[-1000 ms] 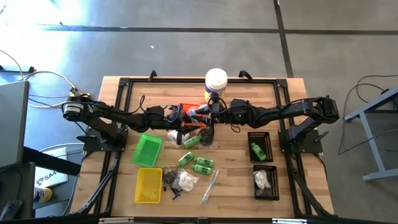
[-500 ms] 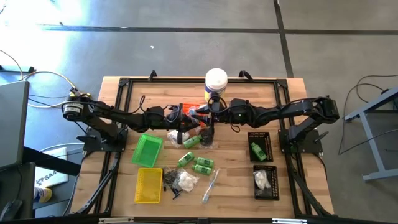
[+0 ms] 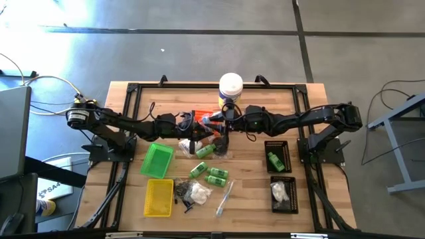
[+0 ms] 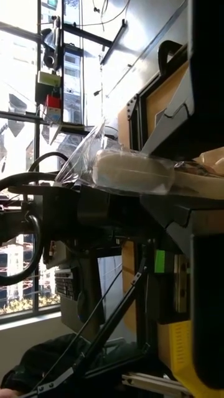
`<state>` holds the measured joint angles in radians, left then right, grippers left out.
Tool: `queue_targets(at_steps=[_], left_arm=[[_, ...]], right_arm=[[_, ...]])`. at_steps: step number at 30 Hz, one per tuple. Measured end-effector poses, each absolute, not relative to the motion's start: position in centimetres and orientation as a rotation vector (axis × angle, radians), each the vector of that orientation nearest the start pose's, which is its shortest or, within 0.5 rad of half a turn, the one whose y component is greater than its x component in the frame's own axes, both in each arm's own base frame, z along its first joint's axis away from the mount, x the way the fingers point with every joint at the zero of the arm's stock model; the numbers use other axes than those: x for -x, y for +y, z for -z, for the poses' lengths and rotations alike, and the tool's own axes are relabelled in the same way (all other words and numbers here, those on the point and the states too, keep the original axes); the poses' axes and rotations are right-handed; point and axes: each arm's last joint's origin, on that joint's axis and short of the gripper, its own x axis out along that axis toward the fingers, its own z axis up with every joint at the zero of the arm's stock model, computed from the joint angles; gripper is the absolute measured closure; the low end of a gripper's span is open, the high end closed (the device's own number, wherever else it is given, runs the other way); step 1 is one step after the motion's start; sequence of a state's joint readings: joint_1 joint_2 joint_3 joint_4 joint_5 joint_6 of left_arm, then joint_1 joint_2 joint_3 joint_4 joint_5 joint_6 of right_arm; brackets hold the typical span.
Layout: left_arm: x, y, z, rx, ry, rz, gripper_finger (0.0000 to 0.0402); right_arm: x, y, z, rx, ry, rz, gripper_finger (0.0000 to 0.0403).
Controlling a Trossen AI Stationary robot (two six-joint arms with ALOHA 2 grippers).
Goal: Pick & Place Travel size toiletries
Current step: Put the blue toothbrush into the orange bin
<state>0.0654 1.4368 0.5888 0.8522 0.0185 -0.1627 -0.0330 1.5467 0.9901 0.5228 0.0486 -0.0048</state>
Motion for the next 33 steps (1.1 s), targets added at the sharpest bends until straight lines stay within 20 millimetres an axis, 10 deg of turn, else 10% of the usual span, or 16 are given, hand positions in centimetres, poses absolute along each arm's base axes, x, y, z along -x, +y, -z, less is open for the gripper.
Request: queue_targets(at_steps=[19,33], left_arm=[[-28.6,2.9,-21.6,0.136,0.054,-0.067,0.0372],[-27.2,8.4,-19.9,-0.064,0.238,-0.122,0.0372]], right_arm=[[-31.1,-1.4,-32.1,0.003,0.078,0.161,0.0085],[-28.2,-1.3,-33.2,-0.023,0.189,0.168,0.0088]])
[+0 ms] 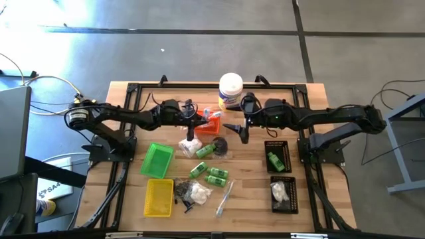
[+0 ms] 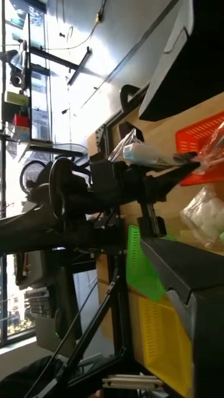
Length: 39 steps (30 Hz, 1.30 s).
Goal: Pick & Place Travel size toiletries
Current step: Put the blue toothbrush into the orange bin
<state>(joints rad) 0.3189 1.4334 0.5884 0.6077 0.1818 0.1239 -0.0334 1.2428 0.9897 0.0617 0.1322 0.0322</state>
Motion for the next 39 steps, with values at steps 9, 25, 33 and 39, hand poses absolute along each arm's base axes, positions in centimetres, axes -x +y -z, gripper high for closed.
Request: queue_targets(at_steps=[9,25,33,39], left_arm=[[-26.2,10.6,-19.1,-0.191,0.346,-0.208,0.0372],[-25.4,11.5,-18.1,-0.203,0.461,-0.222,0.0348],[-25.4,11.5,-18.1,-0.235,0.464,-0.218,0.0296],[-25.4,11.5,-18.1,-0.236,0.462,-0.217,0.0234]], right_arm=[[-28.4,-1.4,-32.8,-0.014,0.207,0.17,0.0101],[-28.3,-2.7,-32.8,-0.016,0.209,0.216,0.0102],[-28.3,-2.7,-32.8,-0.023,0.208,0.215,0.0102],[-28.3,-2.7,-32.8,-0.024,0.207,0.215,0.0102]])
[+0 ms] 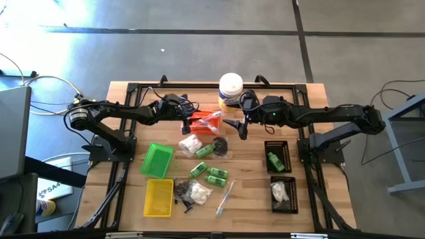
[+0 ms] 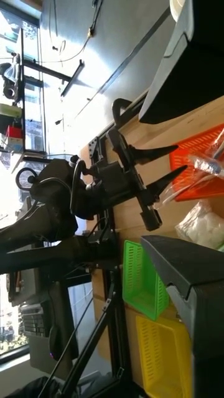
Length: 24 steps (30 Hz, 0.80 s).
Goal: Pick & Place Travel size toiletries
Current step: Put the blue toothbrush into the orange bin, then put the white cotton pack into the bottom black bin
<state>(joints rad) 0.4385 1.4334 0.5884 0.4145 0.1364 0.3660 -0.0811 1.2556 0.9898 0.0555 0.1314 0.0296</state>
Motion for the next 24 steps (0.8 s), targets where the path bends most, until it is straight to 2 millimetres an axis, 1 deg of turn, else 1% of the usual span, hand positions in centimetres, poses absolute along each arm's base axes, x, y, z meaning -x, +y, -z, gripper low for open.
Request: queue_targets(at_steps=[3,7,14,24], left_arm=[[-25.4,11.5,-18.2,-0.244,0.46,-0.216,0.0224],[-25.4,11.4,-18.7,-0.244,0.43,-0.215,0.0222],[-25.1,11.1,-19.8,-0.166,0.372,-0.192,0.0222],[-24.7,11.0,-21.3,-0.053,0.28,-0.218,0.0222]], right_arm=[[-28.3,-2.7,-32.8,-0.024,0.207,0.215,0.0102],[-28.3,-2.7,-32.8,-0.024,0.207,0.215,0.0102],[-28.3,-2.7,-32.8,-0.02,0.207,0.214,0.0102],[-28.3,-2.7,-32.8,-0.018,0.208,0.214,0.0102]])
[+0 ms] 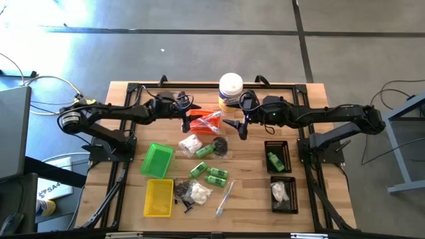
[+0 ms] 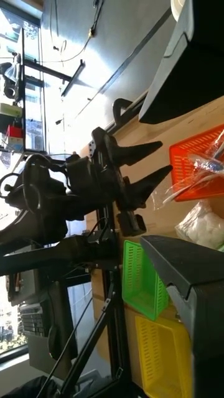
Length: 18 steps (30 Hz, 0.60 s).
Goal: Pick & Place Travel size toiletries
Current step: Put the white cotton pack into the bottom black bin
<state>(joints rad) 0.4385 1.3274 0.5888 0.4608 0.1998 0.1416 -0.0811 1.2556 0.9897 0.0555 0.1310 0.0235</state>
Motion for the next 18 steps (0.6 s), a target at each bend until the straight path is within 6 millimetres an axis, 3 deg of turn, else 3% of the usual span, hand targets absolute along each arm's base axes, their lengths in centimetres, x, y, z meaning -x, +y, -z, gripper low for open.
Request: queue_targets(at_steps=[11,18], left_arm=[[-24.6,10.5,-21.9,0.078,0.237,-0.126,0.0222],[-25.6,7.4,-21.6,0.15,0.273,0.0,0.0222]], right_arm=[[-28.3,-2.7,-32.8,-0.017,0.208,0.211,0.0102],[-28.3,-2.7,-32.8,-0.017,0.208,0.21,0.0102]])
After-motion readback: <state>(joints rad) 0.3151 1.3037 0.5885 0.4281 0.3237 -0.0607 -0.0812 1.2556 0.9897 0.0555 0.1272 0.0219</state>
